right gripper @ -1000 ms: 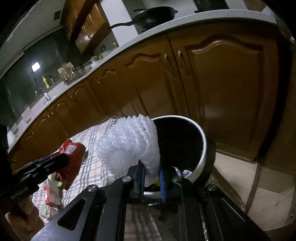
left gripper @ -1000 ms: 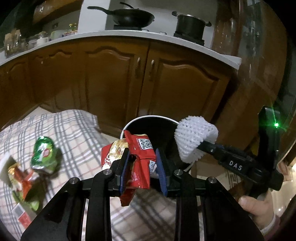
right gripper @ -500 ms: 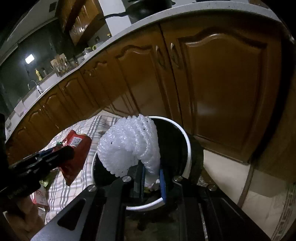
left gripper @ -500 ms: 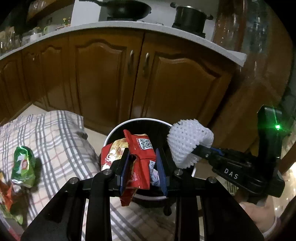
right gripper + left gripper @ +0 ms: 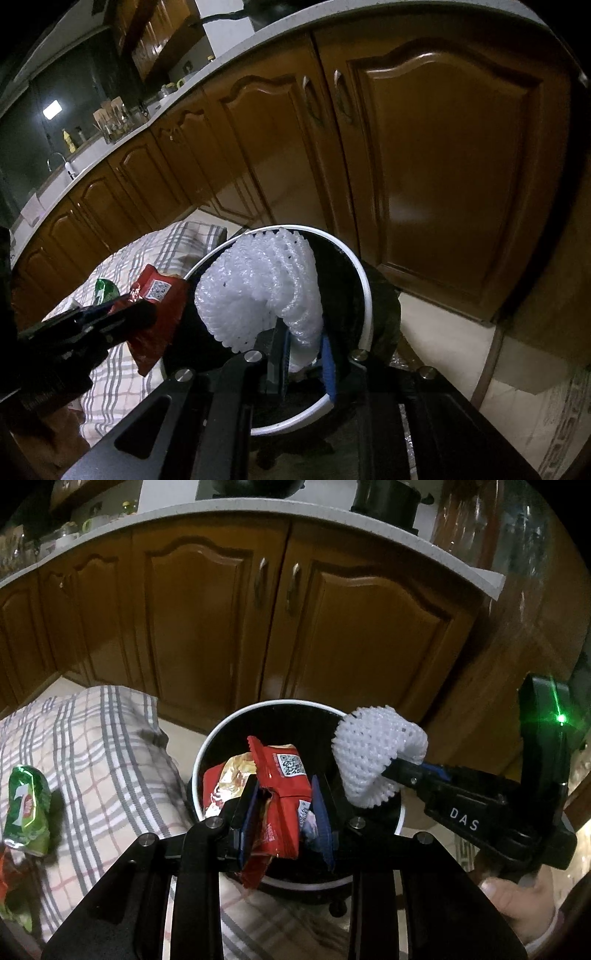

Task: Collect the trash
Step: 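Carry both items over the black bin and open both tools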

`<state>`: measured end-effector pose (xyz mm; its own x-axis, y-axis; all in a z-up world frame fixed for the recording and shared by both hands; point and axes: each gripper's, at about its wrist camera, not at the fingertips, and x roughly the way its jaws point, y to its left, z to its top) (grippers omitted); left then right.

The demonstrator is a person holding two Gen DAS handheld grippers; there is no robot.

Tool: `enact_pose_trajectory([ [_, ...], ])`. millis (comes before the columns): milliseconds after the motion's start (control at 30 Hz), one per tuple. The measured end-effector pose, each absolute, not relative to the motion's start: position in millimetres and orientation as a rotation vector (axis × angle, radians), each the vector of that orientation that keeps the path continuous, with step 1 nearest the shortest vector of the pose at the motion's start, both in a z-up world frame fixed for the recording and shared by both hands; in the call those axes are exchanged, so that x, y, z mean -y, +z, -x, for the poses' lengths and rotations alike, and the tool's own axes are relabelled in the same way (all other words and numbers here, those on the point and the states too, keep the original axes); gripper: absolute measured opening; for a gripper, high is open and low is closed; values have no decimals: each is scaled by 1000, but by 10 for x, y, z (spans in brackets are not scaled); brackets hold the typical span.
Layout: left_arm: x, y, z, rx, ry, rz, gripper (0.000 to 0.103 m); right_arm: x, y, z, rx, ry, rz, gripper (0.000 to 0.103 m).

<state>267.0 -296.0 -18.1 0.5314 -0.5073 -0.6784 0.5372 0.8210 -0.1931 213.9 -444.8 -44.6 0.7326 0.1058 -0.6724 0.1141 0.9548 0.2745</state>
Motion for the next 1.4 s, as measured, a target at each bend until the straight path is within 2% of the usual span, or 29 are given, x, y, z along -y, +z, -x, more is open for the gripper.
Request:
enact_pose_trajectory([
  [33, 2959, -186, -2679, -800, -624, -40, 33, 4451, -456, -2153, -760, 0, -312, 23],
  [67, 2953, -185, -2675, -802, -626, -37, 37, 4453, -460, -2156, -761, 0, -313, 31],
  [133, 2934, -170, -2658, -793, -612, -38, 53, 4464, -469, -2149, -761, 2, -317, 45],
  [167, 2926, -163, -2651, -789, -609, -38, 55, 4470, -471, -2151, -761, 5, -322, 52],
  [300, 2876, -142, -2613, -784, -604, -37, 55, 4473, -468, -2106, -755, 7, -332, 54],
  [400, 2790, -133, -2543, -773, -591, -35, 59, 4460, -450, -2029, -737, 8, -341, 62],
  [467, 2728, -134, -2503, -773, -587, -30, 59, 4445, -433, -1994, -729, 10, -346, 63],
  [600, 2504, -123, -2385, -774, -568, -1, 61, 4388, -398, -1876, -704, 15, -362, 71],
  [1400, 1094, 14, -1631, -717, -403, 112, 65, 3493, -322, -1399, -664, 165, -375, 73],
])
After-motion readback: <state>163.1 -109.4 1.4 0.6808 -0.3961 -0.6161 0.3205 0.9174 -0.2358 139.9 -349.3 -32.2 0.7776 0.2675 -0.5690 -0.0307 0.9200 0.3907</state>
